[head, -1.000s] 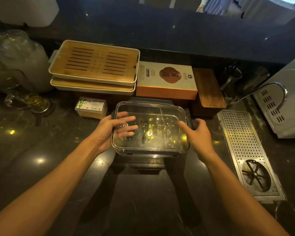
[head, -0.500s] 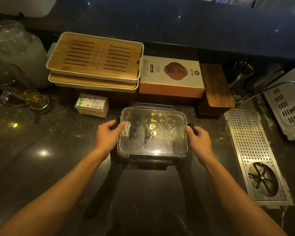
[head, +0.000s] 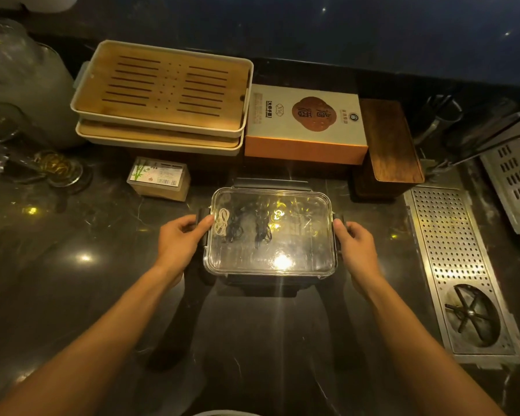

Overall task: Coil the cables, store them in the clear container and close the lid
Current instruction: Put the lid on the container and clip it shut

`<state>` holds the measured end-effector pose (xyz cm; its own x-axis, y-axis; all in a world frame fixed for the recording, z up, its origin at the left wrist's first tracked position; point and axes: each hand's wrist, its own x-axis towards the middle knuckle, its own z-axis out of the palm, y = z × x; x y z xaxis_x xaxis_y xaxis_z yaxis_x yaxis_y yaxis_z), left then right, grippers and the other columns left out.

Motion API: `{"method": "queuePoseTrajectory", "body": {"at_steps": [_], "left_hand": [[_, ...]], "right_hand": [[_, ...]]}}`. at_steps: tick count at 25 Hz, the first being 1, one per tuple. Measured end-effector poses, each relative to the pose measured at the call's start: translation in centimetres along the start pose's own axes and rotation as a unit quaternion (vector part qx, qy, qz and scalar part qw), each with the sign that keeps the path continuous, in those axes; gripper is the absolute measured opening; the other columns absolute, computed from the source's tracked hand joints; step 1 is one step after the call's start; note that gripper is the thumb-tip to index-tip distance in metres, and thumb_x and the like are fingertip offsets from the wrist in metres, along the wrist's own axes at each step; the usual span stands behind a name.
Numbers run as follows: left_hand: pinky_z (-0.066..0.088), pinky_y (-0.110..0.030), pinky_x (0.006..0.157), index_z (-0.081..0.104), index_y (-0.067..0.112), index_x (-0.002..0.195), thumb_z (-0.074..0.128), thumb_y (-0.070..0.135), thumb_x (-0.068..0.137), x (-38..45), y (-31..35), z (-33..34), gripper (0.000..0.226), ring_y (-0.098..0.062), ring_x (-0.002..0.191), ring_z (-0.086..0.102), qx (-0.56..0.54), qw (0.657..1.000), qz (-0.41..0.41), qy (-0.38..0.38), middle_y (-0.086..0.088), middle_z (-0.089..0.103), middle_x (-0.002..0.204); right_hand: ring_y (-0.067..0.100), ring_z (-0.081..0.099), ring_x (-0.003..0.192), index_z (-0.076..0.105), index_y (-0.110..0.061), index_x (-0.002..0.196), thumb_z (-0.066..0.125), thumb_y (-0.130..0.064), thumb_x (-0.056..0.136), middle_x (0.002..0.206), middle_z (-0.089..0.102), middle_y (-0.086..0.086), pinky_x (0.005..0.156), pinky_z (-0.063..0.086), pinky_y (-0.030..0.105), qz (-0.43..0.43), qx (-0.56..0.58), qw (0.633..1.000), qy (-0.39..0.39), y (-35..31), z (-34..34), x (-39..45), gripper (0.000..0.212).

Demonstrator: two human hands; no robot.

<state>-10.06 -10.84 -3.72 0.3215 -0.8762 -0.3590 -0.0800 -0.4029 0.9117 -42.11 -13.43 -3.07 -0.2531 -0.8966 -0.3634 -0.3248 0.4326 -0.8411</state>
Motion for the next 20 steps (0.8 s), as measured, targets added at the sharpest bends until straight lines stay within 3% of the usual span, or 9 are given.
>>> {"method": "queuePoseTrajectory", "body": {"at_steps": [5, 10, 14, 17, 20], "left_hand": [[0.054, -0.016, 0.064, 0.076, 0.004, 0.095, 0.076, 0.027, 0.089, 0.3, 0.0, 0.1, 0.024, -0.017, 0.077, 0.067, -0.018, 0.999, -0.025, -0.024, -0.018, 0.075, 0.093], [0.058, -0.029, 0.068, 0.075, 0.012, 0.104, 0.075, 0.025, 0.089, 0.2, -0.2, 0.6, 0.02, -0.014, 0.077, 0.072, -0.116, 0.987, -0.108, -0.036, 0.0, 0.077, 0.083], [0.059, -0.029, 0.07, 0.075, 0.012, 0.096, 0.073, 0.021, 0.091, 0.2, -0.5, 0.0, 0.011, -0.011, 0.072, 0.073, -0.108, 0.991, -0.08, -0.001, 0.0, 0.078, 0.081], [0.058, -0.019, 0.064, 0.072, 0.017, 0.089, 0.073, 0.017, 0.091, 0.0, 0.1, 0.0, 0.002, -0.004, 0.067, 0.073, -0.09, 0.994, -0.069, 0.008, 0.004, 0.079, 0.077], [0.049, -0.007, 0.053, 0.066, 0.018, 0.092, 0.073, 0.015, 0.09, -0.1, 0.5, 0.3, 0.008, 0.006, 0.059, 0.068, -0.066, 0.996, -0.049, 0.036, 0.007, 0.075, 0.068]], "right_hand": [[0.027, 0.065, 0.081, 0.066, 0.004, 0.097, 0.058, -0.038, 0.102, 0.097, 0.07, 0.028, 0.089, 0.054, 0.059, 0.027, 0.03, 0.999, -0.006, 0.6, -0.4, 0.3, 0.043], [0.033, 0.073, 0.09, 0.07, -0.008, 0.101, 0.064, -0.036, 0.1, 0.094, 0.076, 0.012, 0.089, 0.058, 0.06, 0.046, 0.054, 0.997, 0.01, 0.6, -0.6, 0.8, 0.029], [0.035, 0.074, 0.094, 0.073, -0.015, 0.098, 0.068, -0.038, 0.095, 0.097, 0.077, 0.014, 0.083, 0.06, 0.06, 0.032, 0.031, 0.999, -0.008, 0.7, -0.2, 0.5, 0.023], [0.041, 0.073, 0.095, 0.071, -0.01, 0.096, 0.069, -0.034, 0.095, 0.098, 0.075, 0.021, 0.08, 0.06, 0.06, 0.042, 0.019, 0.999, 0.004, 0.9, -0.1, 1.0, 0.024], [0.04, 0.072, 0.1, 0.07, -0.007, 0.1, 0.071, -0.03, 0.096, 0.107, 0.071, 0.024, 0.07, 0.065, 0.049, 0.07, 0.052, 0.996, -0.017, 1.0, -0.5, 1.4, 0.023]]}}
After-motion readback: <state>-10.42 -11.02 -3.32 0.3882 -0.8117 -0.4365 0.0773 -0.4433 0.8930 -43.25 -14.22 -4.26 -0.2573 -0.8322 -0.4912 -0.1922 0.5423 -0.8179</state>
